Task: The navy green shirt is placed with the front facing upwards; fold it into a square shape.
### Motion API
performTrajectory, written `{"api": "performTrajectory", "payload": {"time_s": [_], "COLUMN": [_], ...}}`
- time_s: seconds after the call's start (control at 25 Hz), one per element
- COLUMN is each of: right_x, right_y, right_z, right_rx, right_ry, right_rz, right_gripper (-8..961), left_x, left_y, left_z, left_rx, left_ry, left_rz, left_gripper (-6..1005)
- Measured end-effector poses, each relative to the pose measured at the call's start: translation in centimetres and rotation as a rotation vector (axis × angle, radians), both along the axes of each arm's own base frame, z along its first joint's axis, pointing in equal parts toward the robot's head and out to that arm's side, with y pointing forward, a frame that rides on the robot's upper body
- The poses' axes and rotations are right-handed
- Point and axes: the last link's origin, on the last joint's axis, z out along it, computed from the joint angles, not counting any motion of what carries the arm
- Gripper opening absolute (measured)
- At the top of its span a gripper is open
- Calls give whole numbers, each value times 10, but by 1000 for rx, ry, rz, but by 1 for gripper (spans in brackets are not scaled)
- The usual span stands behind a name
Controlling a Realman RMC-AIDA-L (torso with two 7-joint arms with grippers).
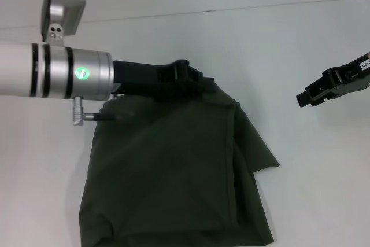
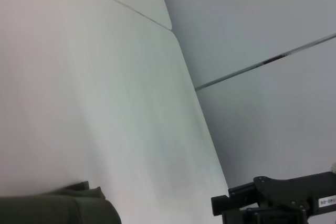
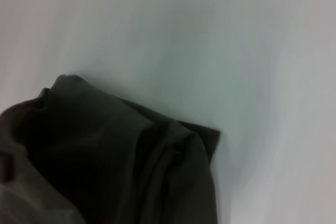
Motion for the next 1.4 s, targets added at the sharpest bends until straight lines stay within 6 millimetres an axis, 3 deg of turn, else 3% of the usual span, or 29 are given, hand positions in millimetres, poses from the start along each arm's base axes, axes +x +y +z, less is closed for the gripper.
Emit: {"api": "performTrajectory", "payload": {"time_s": [0.56,0.68,0.88,1.04,1.4], "right_x": [1,0,0,0,-7], "right_y": [0,0,0,1,-8], "right_z": [0,0,1,2,-9], "right_rx": [2,1,2,7,-84], "right_ry": [2,0,1,5,33], "right_rz": [-3,-1,1,0,40], "right_gripper": [379,379,379,380,380], "left_x": [-10,-11,-11,-13,-43], "left_y": [2,2,2,-3,-28], "left_z": [-17,-15,-9,0,66], "left_rx": [14,11,-5,-53,-22], "left_ry": [74,76,75,78,5], "left_rz": [34,35,27,7,-16], "left_gripper": [42,263,502,637,847]}}
